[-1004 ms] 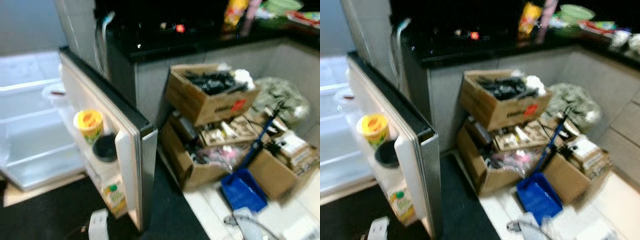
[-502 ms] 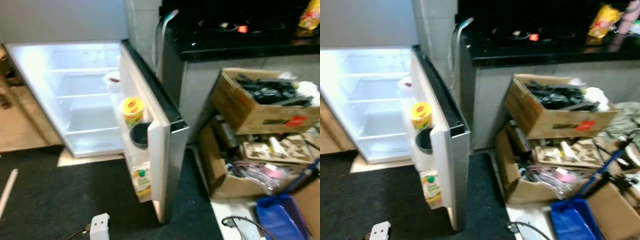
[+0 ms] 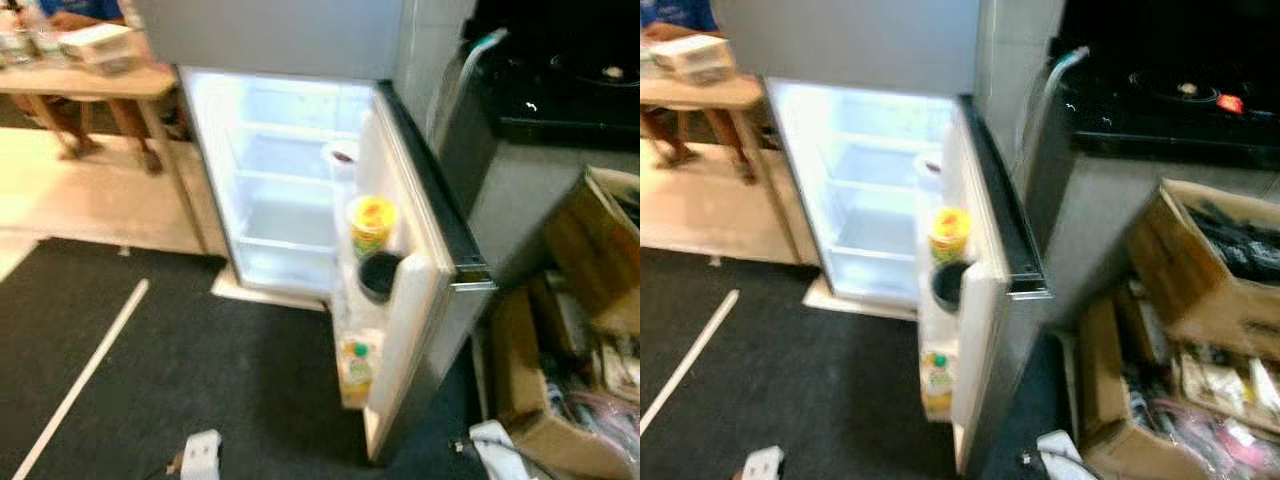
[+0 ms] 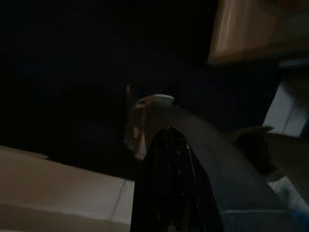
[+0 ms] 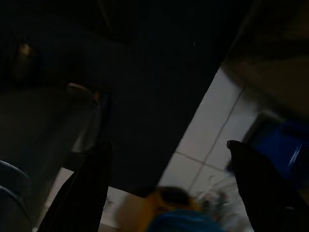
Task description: Restocking fridge
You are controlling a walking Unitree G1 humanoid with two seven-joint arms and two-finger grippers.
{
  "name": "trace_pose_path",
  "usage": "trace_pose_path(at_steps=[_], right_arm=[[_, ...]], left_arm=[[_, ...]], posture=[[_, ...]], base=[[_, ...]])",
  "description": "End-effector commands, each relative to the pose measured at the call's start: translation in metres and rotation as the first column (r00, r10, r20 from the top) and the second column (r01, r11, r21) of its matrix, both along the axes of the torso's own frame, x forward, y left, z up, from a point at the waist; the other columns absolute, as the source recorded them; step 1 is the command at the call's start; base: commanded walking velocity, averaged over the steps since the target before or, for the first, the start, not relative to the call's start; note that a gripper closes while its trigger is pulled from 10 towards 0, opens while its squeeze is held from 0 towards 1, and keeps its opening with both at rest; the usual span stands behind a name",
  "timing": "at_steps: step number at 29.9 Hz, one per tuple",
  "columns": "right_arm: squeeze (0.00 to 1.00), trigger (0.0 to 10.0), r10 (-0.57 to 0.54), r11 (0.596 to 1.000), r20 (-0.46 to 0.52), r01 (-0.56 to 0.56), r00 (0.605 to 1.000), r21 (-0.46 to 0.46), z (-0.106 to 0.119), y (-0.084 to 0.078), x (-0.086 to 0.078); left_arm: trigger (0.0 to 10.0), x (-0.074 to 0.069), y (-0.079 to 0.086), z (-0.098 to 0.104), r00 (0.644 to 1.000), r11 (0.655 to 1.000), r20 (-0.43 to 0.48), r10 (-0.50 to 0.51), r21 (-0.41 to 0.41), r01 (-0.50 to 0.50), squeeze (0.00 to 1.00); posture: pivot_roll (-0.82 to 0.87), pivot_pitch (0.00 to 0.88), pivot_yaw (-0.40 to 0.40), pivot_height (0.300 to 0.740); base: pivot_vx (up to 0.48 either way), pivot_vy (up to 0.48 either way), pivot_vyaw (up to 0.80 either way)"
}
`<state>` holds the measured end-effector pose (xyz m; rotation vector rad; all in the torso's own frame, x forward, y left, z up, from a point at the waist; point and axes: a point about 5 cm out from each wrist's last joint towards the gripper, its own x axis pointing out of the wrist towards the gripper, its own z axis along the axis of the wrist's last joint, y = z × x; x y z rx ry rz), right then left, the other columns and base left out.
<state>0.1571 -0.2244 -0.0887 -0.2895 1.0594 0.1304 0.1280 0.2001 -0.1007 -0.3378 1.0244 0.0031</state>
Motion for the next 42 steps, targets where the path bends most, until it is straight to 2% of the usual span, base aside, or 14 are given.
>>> trace_pose_path(at_steps=[1, 14, 19, 23, 36, 42], right_arm=[[0.0, 10.0, -0.005, 1.0, -0.006, 0.005, 1.0, -0.015, -0.0004, -0.0037, -0.0029], [0.0, 10.0, 0.001, 1.0, -0.004, -0.001, 1.0, -0.011, -0.0004, -0.0031, -0.003], [0.0, 10.0, -0.018, 0.999, -0.004, 0.018, 1.0, -0.029, -0.0006, -0.0043, -0.0033], [0.0, 10.0, -0.026, 0.999, -0.013, 0.025, 1.0, -0.048, -0.001, -0.0055, -0.0041], [0.0, 10.0, -0.026, 0.995, -0.042, 0.022, 0.999, -0.101, -0.001, -0.0118, -0.0065], [0.0, 10.0, -0.024, 0.995, -0.067, 0.018, 0.997, -0.096, -0.0024, -0.0121, -0.01]], left_arm=[[10.0, 0.0019, -0.003, 0.0002, 1.0, 1.0, 0.001, -0.021, -0.003, 0.021, 0.0], [10.0, 0.0016, -0.0028, 0.0001, 0.999, 0.999, -0.004, -0.04, 0.004, 0.04, 0.0], [10.0, 0.0016, -0.0027, 0.0001, 0.999, 0.999, -0.007, -0.05, 0.006, 0.05, 0.0], [10.0, 0.0008, -0.0027, -0.0005, 0.997, 0.997, -0.027, -0.075, 0.011, 0.075, 0.0], [10.0, -0.0003, -0.0029, -0.001, 0.997, 0.997, -0.041, -0.072, 0.004, 0.072, 0.0], [10.0, 0.0, -0.0029, -0.001, 0.997, 0.998, -0.041, -0.069, 0.002, 0.069, 0.0]], posture=[[-0.05, 0.0, -0.058, 0.74], [-0.05, 0.0, -0.057, 0.74], [-0.05, 0.0, -0.056, 0.74], [-0.05, 0.0, -0.057, 0.74], [-0.05, 0.0, -0.055, 0.74], [-0.05, 0.0, -0.055, 0.74]], base=[[0.0, 0.0, 0.79], [0.0, 0.0, 0.78], [0.0, 0.0, 0.0], [0.0, -0.469, 0.0], [0.0, 0.0, 0.0], [0.0, 0.0, 0.0]])
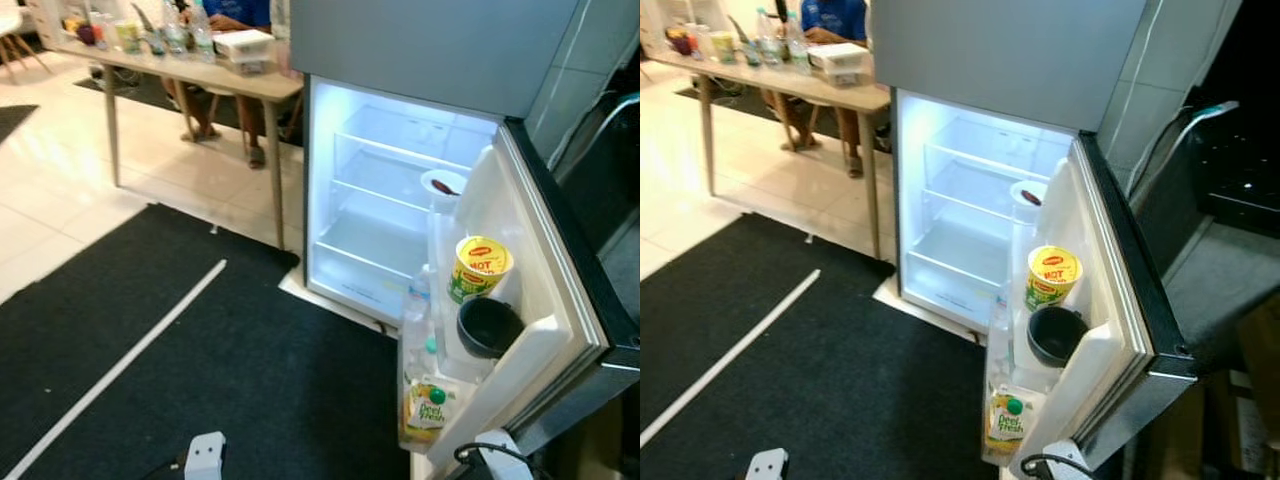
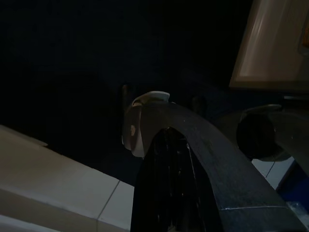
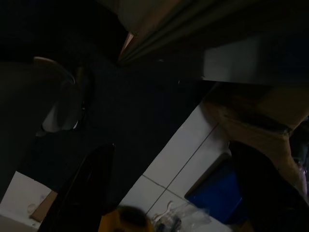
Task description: Restocking fridge
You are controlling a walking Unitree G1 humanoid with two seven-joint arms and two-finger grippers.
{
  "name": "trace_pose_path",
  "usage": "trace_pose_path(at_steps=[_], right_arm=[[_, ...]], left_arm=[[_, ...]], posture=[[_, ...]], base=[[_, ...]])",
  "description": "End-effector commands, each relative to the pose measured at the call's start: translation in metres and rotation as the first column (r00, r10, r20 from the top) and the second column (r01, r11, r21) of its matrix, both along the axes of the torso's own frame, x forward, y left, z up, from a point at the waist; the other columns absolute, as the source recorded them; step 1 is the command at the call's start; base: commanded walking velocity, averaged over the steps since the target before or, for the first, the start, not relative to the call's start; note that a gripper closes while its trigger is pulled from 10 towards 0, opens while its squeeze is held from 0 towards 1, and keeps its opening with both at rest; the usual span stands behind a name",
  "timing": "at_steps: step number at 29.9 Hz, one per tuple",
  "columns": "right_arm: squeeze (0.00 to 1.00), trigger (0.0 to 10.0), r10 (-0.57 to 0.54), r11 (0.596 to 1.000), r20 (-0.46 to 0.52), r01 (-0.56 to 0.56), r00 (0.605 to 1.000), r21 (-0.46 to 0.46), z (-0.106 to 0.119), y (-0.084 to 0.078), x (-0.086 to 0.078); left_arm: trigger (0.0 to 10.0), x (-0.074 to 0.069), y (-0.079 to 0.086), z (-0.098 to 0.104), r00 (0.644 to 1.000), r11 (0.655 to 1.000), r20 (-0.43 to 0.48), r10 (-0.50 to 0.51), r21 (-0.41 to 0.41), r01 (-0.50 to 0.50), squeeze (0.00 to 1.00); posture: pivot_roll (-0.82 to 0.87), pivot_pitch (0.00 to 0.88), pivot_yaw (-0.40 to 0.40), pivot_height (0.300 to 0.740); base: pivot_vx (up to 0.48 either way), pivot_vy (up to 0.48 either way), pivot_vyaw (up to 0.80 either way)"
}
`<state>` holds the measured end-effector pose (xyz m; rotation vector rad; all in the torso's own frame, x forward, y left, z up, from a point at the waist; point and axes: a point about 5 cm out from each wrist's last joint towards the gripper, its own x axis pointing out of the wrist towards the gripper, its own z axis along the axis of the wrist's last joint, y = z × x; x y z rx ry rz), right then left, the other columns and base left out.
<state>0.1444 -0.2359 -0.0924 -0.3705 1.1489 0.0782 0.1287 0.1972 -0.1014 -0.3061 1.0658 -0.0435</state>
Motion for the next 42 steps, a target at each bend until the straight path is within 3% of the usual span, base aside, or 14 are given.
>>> trace_pose_path(at_steps=[1, 4, 8, 11, 19, 28, 33, 37, 38, 39, 40, 42], right_arm=[[0.0, 10.0, 0.016, 1.0, -0.043, -0.017, 0.999, -0.018, -0.001, -0.003, -0.005], [0.0, 10.0, 0.031, 0.998, -0.078, -0.035, 0.996, -0.051, -0.002, -0.006, -0.01], [0.0, 10.0, -0.057, 0.986, -0.142, 0.034, 0.988, -0.163, -0.002, -0.03, -0.029], [0.0, 10.0, -0.078, 0.983, -0.143, 0.052, 0.987, -0.176, -0.001, -0.034, -0.031], [0.0, 10.0, -0.283, 0.934, -0.127, 0.243, 0.951, -0.261, 0.007, -0.065, -0.047], [0.0, 10.0, -0.34, 0.92, -0.128, 0.301, 0.932, -0.253, 0.008, -0.071, -0.052], [0.0, 10.0, -0.426, 0.879, -0.113, 0.381, 0.898, -0.286, 0.011, -0.082, -0.061], [0.0, 10.0, -0.54, 0.811, -0.052, 0.502, 0.84, -0.301, 0.018, -0.097, -0.065], [0.0, 10.0, -0.54, 0.811, -0.052, 0.502, 0.84, -0.301, 0.018, -0.097, -0.065], [0.0, 10.0, -0.614, 0.755, 0.001, 0.587, 0.79, -0.293, 0.023, -0.106, -0.066], [0.0, 10.0, -0.614, 0.755, 0.001, 0.587, 0.79, -0.293, 0.023, -0.106, -0.066], [0.0, 10.0, -0.664, 0.707, 0.052, 0.649, 0.746, -0.279, 0.027, -0.113, -0.065]], left_arm=[[10.0, -0.001, 0.0, 0.0, 1.0, 1.0, -0.009, -0.01, 0.002, 0.01, 0.0], [10.0, -0.001, 0.0, 0.0, 1.0, 1.0, -0.009, -0.01, 0.002, 0.01, 0.0], [10.0, -0.001, 0.0, 0.0, 1.0, 1.0, -0.01, -0.01, 0.003, 0.01, 0.0], [10.0, -0.001, 0.0, 0.0, 1.0, 1.0, -0.01, -0.01, 0.003, 0.01, 0.0], [10.0, 0.0, 0.001, 0.0, 1.0, 1.0, -0.012, -0.011, 0.007, 0.011, 0.0], [10.0, -0.001, 0.002, 0.0, 1.0, 1.0, -0.014, -0.015, 0.008, 0.015, 0.0], [10.0, -0.001, 0.002, 0.0, 1.0, 1.0, -0.016, -0.02, 0.01, 0.02, 0.0], [10.0, -0.001, 0.002, 0.0, 1.0, 1.0, -0.017, -0.023, 0.012, 0.023, 0.0], [10.0, -0.001, 0.002, 0.0, 1.0, 1.0, -0.017, -0.023, 0.012, 0.023, 0.0], [10.0, -0.001, 0.002, 0.0, 1.0, 1.0, -0.018, -0.025, 0.013, 0.025, 0.0], [10.0, -0.001, 0.002, 0.0, 1.0, 1.0, -0.018, -0.025, 0.013, 0.025, 0.0], [10.0, -0.001, 0.002, 0.0, 0.999, 1.0, -0.018, -0.026, 0.014, 0.026, 0.0]], posture=[[-0.05, 0.0, -0.054, 0.74], [-0.05, 0.0, -0.054, 0.74], [-0.06, 0.0, -0.054, 0.74], [-0.06, 0.0, -0.054, 0.74], [-0.06, 0.0, -0.053, 0.74], [-0.06, 0.0, -0.052, 0.74], [-0.06, 0.0, -0.053, 0.74], [-0.06, 0.0, -0.054, 0.74], [-0.06, 0.0, -0.054, 0.74], [-0.06, 0.0, -0.054, 0.74], [-0.06, 0.0, -0.054, 0.74], [-0.06, 0.0, -0.053, 0.74]], base=[[0.0, 0.0, 0.0], [0.0, 0.0, 0.0], [0.0, 0.0, 0.0], [0.0, 0.0, 0.0], [0.0, 0.0, 0.0], [0.0, 0.0, 0.0], [0.0, 0.0, 0.0], [0.0, 0.0, 0.0], [0.0, 0.0, 0.0], [0.0, 0.0, 0.0], [0.0, 0.0, 0.0], [0.0, 0.0, 0.0]])
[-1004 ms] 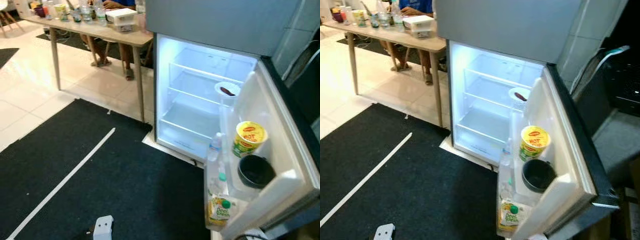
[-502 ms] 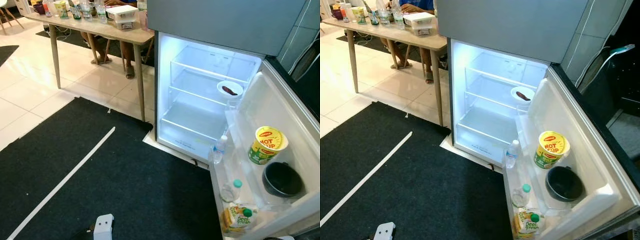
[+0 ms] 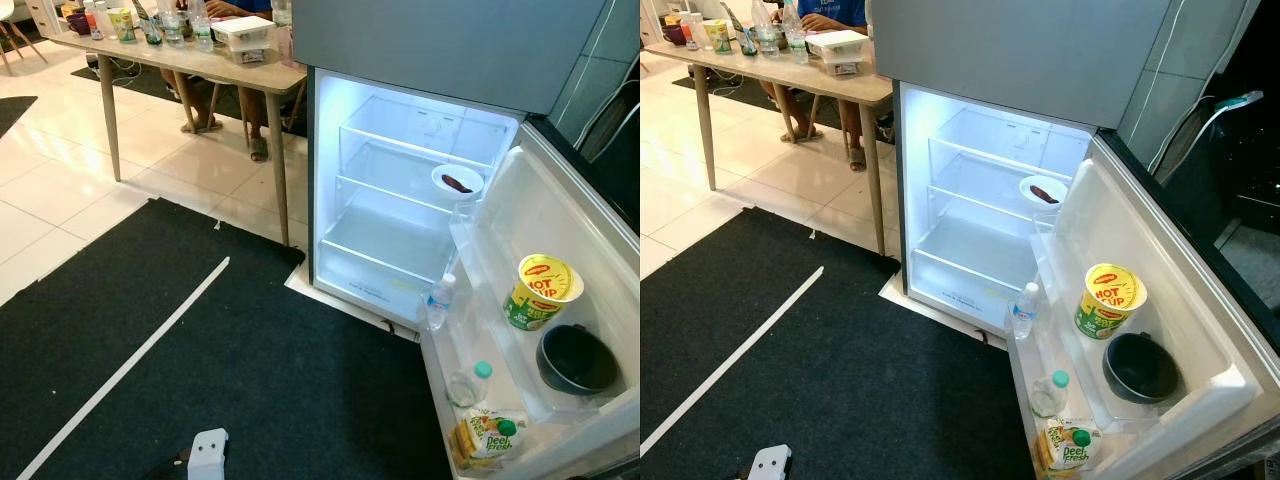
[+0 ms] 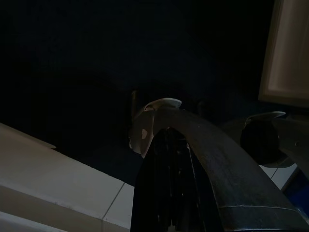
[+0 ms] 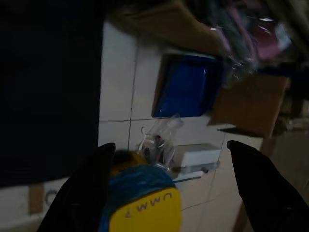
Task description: Restocking fridge
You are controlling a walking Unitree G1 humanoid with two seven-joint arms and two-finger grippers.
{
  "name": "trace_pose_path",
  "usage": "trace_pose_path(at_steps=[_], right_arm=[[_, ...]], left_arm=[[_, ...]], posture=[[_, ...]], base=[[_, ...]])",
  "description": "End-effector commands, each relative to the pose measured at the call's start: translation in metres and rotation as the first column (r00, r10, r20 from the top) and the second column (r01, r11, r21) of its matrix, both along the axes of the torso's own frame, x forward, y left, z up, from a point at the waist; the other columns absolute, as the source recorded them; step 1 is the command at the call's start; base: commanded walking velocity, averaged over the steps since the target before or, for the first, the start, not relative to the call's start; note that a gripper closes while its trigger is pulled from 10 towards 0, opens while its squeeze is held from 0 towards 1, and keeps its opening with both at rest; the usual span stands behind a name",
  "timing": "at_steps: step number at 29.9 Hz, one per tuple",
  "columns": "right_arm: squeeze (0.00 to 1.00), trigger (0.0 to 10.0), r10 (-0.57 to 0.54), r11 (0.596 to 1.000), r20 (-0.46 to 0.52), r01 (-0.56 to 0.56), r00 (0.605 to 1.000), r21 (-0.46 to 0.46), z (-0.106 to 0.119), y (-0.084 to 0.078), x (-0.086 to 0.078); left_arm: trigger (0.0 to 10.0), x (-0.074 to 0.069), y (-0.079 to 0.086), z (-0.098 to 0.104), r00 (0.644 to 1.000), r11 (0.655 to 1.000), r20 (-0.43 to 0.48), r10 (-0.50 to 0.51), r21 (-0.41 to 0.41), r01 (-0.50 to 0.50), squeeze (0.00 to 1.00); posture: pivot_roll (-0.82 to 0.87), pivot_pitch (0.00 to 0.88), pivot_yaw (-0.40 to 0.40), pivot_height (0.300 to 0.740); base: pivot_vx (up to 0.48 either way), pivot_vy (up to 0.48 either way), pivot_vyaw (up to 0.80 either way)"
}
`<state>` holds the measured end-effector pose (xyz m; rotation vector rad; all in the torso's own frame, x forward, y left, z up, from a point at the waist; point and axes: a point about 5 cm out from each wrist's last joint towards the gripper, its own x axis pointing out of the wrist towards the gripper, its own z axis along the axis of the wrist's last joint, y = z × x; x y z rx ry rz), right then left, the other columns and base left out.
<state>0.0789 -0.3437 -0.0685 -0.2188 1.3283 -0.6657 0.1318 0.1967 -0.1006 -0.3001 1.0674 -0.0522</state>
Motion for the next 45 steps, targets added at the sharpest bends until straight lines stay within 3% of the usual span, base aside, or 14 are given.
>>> trace_pose_path(at_steps=[1, 7, 11, 16, 19, 20, 25, 29, 30, 31, 32, 33, 36, 45], right_arm=[[0.0, 10.0, -0.054, 0.998, 0.042, 0.054, 0.998, -0.019, 0.003, -0.005, 0.001], [0.0, 10.0, -0.204, 0.969, 0.169, 0.223, 0.964, -0.108, 0.023, -0.032, 0.008], [0.0, 10.0, -0.235, 0.956, 0.21, 0.265, 0.949, -0.128, 0.029, -0.039, 0.012], [0.0, 10.0, -0.33, 0.887, 0.466, 0.438, 0.821, -0.144, 0.061, -0.067, 0.037], [0.0, 10.0, -0.347, 0.849, 0.689, 0.525, 0.636, -0.057, 0.093, -0.084, 0.07], [0.0, 10.0, -0.338, 0.838, 0.728, 0.542, 0.597, -0.055, 0.104, -0.089, 0.077], [0.0, 10.0, -0.316, 0.821, 0.754, 0.564, 0.575, -0.086, 0.117, -0.096, 0.084], [0.0, 10.0, -0.328, 0.804, 0.805, 0.594, 0.494, -0.036, 0.125, -0.097, 0.092], [0.0, 10.0, -0.328, 0.804, 0.805, 0.594, 0.494, -0.036, 0.125, -0.097, 0.092], [0.0, 10.0, -0.335, 0.801, 0.836, 0.599, 0.435, 0.01, 0.128, -0.098, 0.095], [0.0, 10.0, -0.34, 0.8, 0.876, 0.595, 0.342, 0.078, 0.135, -0.099, 0.102], [0.0, 10.0, -0.34, 0.8, 0.876, 0.595, 0.342, 0.078, 0.135, -0.099, 0.102], [0.0, 10.0, -0.328, 0.849, 0.917, 0.496, 0.226, 0.181, 0.147, -0.098, 0.12], [0.0, 10.0, -0.34, 0.929, 0.914, 0.233, 0.222, 0.289, 0.149, -0.079, 0.151]], left_arm=[[10.0, -0.004, 0.003, -0.001, 1.0, 1.0, -0.018, -0.016, 0.013, 0.016, 0.0], [10.0, -0.005, 0.004, -0.001, 1.0, 1.0, -0.02, -0.018, 0.016, 0.018, 0.0], [10.0, -0.004, 0.004, -0.001, 1.0, 1.0, -0.02, -0.018, 0.017, 0.019, 0.0], [10.0, -0.004, 0.005, -0.001, 1.0, 1.0, -0.02, -0.016, 0.019, 0.017, 0.0], [10.0, -0.004, 0.005, -0.001, 1.0, 1.0, -0.02, -0.017, 0.021, 0.017, 0.0], [10.0, -0.004, 0.006, -0.001, 1.0, 1.0, -0.02, -0.016, 0.021, 0.017, 0.0], [10.0, -0.004, 0.006, -0.001, 1.0, 1.0, -0.019, -0.016, 0.022, 0.016, 0.0], [10.0, -0.004, 0.007, -0.001, 1.0, 1.0, -0.019, -0.016, 0.022, 0.016, 0.0], [10.0, -0.004, 0.007, -0.001, 1.0, 1.0, -0.019, -0.016, 0.022, 0.016, 0.0], [10.0, -0.004, 0.007, 0.0, 1.0, 1.0, -0.019, -0.016, 0.022, 0.017, 0.0], [10.0, -0.004, 0.007, 0.0, 1.0, 1.0, -0.02, -0.017, 0.023, 0.017, 0.0], [10.0, -0.004, 0.007, 0.0, 1.0, 1.0, -0.02, -0.017, 0.023, 0.017, 0.0], [10.0, -0.004, 0.008, 0.0, 1.0, 1.0, -0.02, -0.019, 0.025, 0.019, 0.0], [10.0, -0.005, 0.009, 0.0, 1.0, 0.999, -0.021, -0.021, 0.027, 0.021, 0.0]], posture=[[-0.06, 0.0, -0.053, 0.74], [-0.06, 0.0, -0.053, 0.74], [-0.06, 0.0, -0.053, 0.74], [-0.06, 0.0, -0.051, 0.74], [-0.07, 0.0, -0.049, 0.74], [-0.07, 0.0, -0.05, 0.74], [-0.07, 0.0, -0.051, 0.74], [-0.07, 0.0, -0.05, 0.74], [-0.07, 0.0, -0.05, 0.74], [-0.07, 0.0, -0.049, 0.74], [-0.07, 0.0, -0.048, 0.74], [-0.07, 0.0, -0.048, 0.74], [-0.07, 0.0, -0.047, 0.74], [-0.07, 0.0, -0.046, 0.74]], base=[[0.0, 0.0, 0.0], [0.0, 0.0, 0.0], [0.0, 0.0, 0.0], [0.0, 0.0, 0.0], [0.0, 0.0, 0.0], [0.0, 0.0, 0.0], [0.0, 0.0, 0.0], [0.0, 0.0, 0.0], [0.0, 0.0, 0.0], [0.0, 0.0, 0.0], [0.0, 0.0, 0.0], [0.0, 0.0, 0.0], [0.0, 0.0, 0.0], [0.0, 0.0, 0.0]])
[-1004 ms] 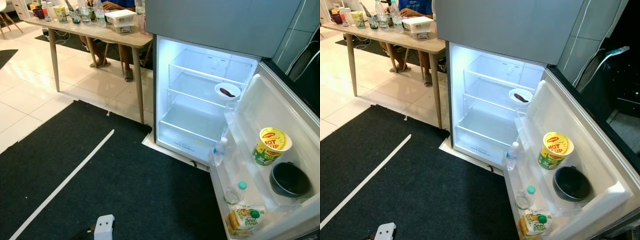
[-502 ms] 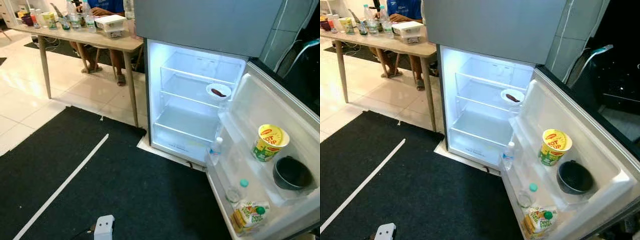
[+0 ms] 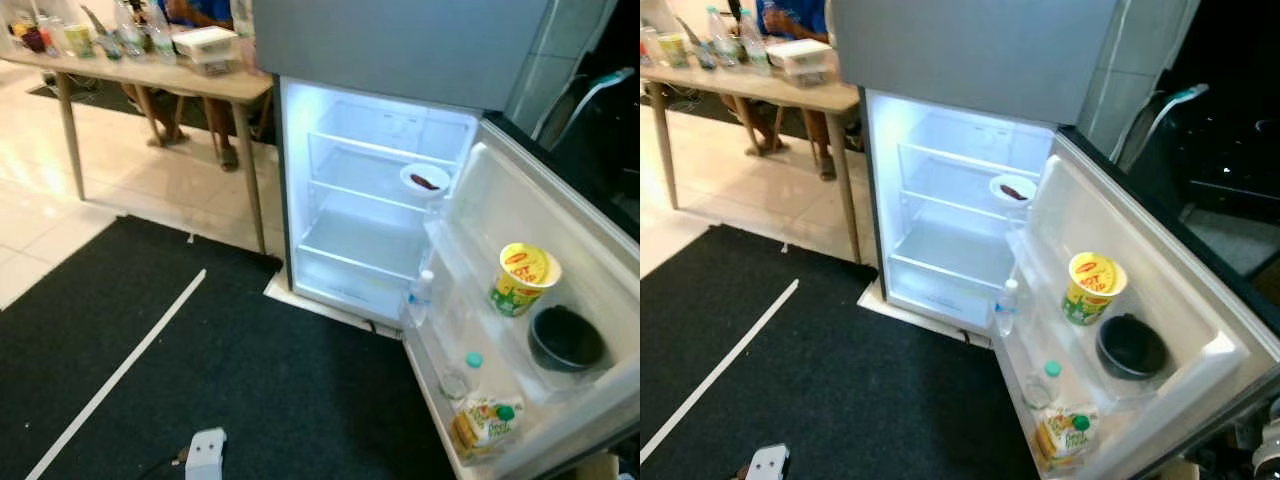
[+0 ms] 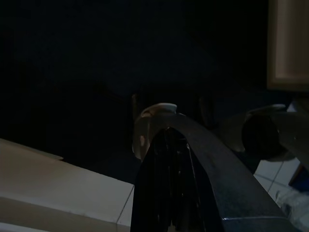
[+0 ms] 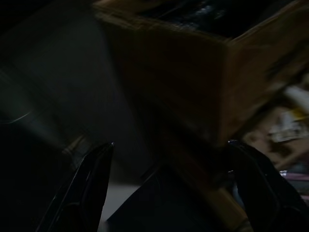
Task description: Restocking fridge
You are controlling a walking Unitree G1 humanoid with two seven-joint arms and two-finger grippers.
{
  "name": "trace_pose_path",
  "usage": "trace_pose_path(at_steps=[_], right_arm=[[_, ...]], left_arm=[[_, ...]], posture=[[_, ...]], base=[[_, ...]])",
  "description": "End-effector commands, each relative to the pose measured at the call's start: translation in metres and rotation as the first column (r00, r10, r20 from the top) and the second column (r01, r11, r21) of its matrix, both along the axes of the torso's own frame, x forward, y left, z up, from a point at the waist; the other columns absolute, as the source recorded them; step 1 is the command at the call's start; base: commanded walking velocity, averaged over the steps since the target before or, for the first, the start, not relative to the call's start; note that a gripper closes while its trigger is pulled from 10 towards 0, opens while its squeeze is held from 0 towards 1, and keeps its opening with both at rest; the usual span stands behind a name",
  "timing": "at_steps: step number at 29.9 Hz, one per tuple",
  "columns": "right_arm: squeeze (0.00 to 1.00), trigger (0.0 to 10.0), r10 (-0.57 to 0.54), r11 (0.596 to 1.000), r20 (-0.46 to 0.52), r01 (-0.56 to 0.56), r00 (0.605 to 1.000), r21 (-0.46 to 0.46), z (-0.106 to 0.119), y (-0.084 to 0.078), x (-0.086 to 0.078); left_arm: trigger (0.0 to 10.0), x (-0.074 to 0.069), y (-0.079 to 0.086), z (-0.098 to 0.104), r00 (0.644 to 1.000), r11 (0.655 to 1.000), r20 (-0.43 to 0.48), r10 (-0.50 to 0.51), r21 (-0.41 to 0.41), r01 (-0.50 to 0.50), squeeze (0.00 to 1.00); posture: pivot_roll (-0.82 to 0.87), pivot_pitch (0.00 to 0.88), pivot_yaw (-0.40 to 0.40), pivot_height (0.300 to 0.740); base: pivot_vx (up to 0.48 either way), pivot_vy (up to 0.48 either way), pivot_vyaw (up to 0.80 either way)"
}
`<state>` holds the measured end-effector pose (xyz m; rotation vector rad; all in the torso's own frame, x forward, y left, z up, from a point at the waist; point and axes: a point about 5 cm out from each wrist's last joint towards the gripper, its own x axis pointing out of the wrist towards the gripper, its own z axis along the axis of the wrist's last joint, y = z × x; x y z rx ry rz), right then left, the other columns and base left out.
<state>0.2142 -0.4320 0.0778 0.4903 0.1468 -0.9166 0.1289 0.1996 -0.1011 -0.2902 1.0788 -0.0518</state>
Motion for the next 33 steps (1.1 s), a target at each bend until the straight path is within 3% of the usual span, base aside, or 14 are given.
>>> trace_pose_path(at_steps=[1, 6, 11, 14, 16, 18, 19, 22, 24, 25, 28, 30, 32, 33], right_arm=[[0.0, 10.0, 0.069, 0.997, 0.035, -0.07, 0.997, 0.015, 0.003, 0.01, 0.015], [0.0, 10.0, 0.515, 0.855, 0.058, -0.517, 0.855, 0.026, -0.01, 0.051, 0.041], [0.0, 10.0, 0.639, 0.766, 0.056, -0.641, 0.767, 0.04, -0.017, 0.064, 0.043], [0.0, 10.0, 0.845, 0.525, 0.053, -0.845, 0.532, 0.107, -0.033, 0.093, 0.041], [0.0, 10.0, 0.871, 0.481, 0.049, -0.868, 0.489, 0.12, -0.036, 0.098, 0.04], [0.0, 10.0, 0.933, 0.284, 0.188, -0.948, 0.307, 0.14, -0.038, 0.123, 0.043], [0.0, 10.0, 0.933, 0.284, 0.188, -0.948, 0.307, 0.14, -0.038, 0.123, 0.043], [0.0, 10.0, 0.959, 0.093, 0.255, -0.986, 0.125, 0.136, -0.042, 0.147, 0.044], [0.0, 10.0, 0.959, 0.093, 0.255, -0.986, 0.125, 0.136, -0.042, 0.147, 0.044], [0.0, 10.0, 0.949, 0.015, 0.312, -0.992, 0.053, 0.123, -0.042, 0.16, 0.046], [0.0, 10.0, 0.938, -0.019, 0.345, -0.995, 0.015, 0.095, -0.041, 0.171, 0.05], [0.0, 10.0, 0.953, 0.123, 0.27, -0.989, 0.141, 0.082, -0.044, 0.175, 0.061], [0.0, 10.0, 0.954, 0.188, 0.222, -0.979, 0.202, 0.082, -0.047, 0.174, 0.064], [0.0, 10.0, 0.935, 0.314, 0.137, -0.943, 0.327, 0.109, -0.055, 0.169, 0.063]], left_arm=[[10.0, -0.002, 0.006, 0.0, 1.0, 1.0, -0.01, -0.015, 0.019, 0.015, 0.0], [10.0, -0.002, 0.006, 0.0, 1.0, 1.0, -0.012, -0.015, 0.019, 0.015, 0.0], [10.0, -0.002, 0.007, 0.0, 1.0, 1.0, -0.012, -0.016, 0.02, 0.016, 0.0], [10.0, -0.002, 0.007, 0.0, 1.0, 1.0, -0.013, -0.019, 0.022, 0.019, 0.0], [10.0, -0.002, 0.007, 0.0, 1.0, 1.0, -0.013, -0.019, 0.023, 0.02, 0.0], [10.0, -0.002, 0.008, 0.001, 1.0, 0.999, -0.013, -0.022, 0.025, 0.023, 0.0], [10.0, -0.002, 0.008, 0.001, 1.0, 0.999, -0.013, -0.022, 0.025, 0.023, 0.0], [10.0, -0.002, 0.008, 0.001, 1.0, 0.999, -0.015, -0.024, 0.026, 0.025, 0.0], [10.0, -0.002, 0.008, 0.001, 1.0, 0.999, -0.015, -0.024, 0.026, 0.025, 0.0], [10.0, -0.002, 0.008, 0.001, 1.0, 0.999, -0.015, -0.026, 0.027, 0.026, 0.0], [10.0, -0.003, 0.008, 0.0, 0.999, 0.999, -0.017, -0.027, 0.028, 0.028, 0.0], [10.0, -0.003, 0.008, 0.0, 0.999, 0.999, -0.018, -0.03, 0.028, 0.03, 0.0], [10.0, -0.003, 0.008, 0.0, 0.999, 0.999, -0.019, -0.03, 0.028, 0.031, 0.0], [10.0, -0.003, 0.008, 0.0, 0.999, 0.999, -0.019, -0.031, 0.029, 0.031, 0.0]], posture=[[-0.07, 0.0, -0.046, 0.74], [-0.07, 0.0, -0.047, 0.74], [-0.07, 0.0, -0.046, 0.74], [-0.07, 0.0, -0.044, 0.74], [-0.07, 0.0, -0.044, 0.74], [-0.08, 0.0, -0.043, 0.74], [-0.08, 0.0, -0.043, 0.74], [-0.08, 0.0, -0.042, 0.74], [-0.08, 0.0, -0.042, 0.74], [-0.08, 0.0, -0.042, 0.74], [-0.07, 0.0, -0.042, 0.74], [-0.07, 0.0, -0.043, 0.74], [-0.07, 0.0, -0.043, 0.74], [-0.07, 0.0, -0.046, 0.74]], base=[[0.0, 0.0, 0.0], [0.0, 0.0, 0.0], [0.0, 0.0, 0.0], [0.0, 0.0, 0.0], [0.0, 0.0, 0.0], [0.0, 0.0, 0.0], [0.0, 0.0, 0.0], [0.0, 0.0, 0.0], [0.0, 0.0, 0.0], [0.0, 0.0, 0.0], [0.0, 0.0, 0.0], [0.0, 0.0, 0.0], [0.0, 0.0, 0.0], [0.0, 0.0, 0.0]])
